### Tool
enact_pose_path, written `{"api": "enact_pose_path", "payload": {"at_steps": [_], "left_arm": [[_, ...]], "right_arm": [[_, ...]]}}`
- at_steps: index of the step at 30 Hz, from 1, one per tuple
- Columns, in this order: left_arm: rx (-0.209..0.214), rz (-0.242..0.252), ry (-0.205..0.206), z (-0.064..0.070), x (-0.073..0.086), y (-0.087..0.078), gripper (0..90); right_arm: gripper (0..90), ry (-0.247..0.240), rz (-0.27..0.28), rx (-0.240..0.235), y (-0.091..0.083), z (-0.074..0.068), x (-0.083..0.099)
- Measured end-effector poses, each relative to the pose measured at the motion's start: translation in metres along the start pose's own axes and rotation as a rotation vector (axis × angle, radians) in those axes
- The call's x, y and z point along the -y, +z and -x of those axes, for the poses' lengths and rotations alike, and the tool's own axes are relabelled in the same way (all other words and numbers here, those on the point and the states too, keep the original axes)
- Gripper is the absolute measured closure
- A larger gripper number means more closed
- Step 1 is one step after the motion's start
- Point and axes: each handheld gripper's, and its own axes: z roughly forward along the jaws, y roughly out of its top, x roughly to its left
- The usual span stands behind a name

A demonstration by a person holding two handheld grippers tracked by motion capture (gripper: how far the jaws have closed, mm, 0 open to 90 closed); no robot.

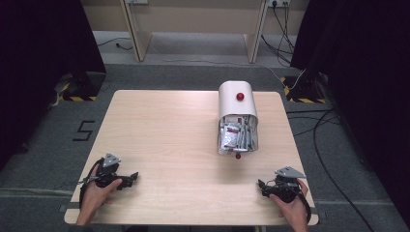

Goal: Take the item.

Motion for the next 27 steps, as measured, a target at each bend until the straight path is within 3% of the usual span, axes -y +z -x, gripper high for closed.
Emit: {"api": "enact_pose_path", "payload": {"at_steps": [11, 13, 19, 27], "left_arm": [[0.001, 0.001, 0.0, 0.0, 0.0, 0.0, 0.0], [0.002, 0.0, 0.002, 0.0, 0.0, 0.0, 0.0], [0.007, 0.001, 0.009, 0.0, 0.001, -0.001, 0.0], [0.008, 0.001, 0.01, 0.0, 0.002, -0.002, 0.0]], "right_arm": [[17.8, -0.007, 0.003, -0.004, 0.0, 0.0, 0.0], [26.1, -0.011, 0.019, -0.006, -0.002, 0.0, 0.001], [26.1, 0.017, 0.066, -0.011, -0.006, 0.0, 0.002], [27.9, 0.008, 0.134, -0.007, -0.019, -0.008, -0.007]]}}
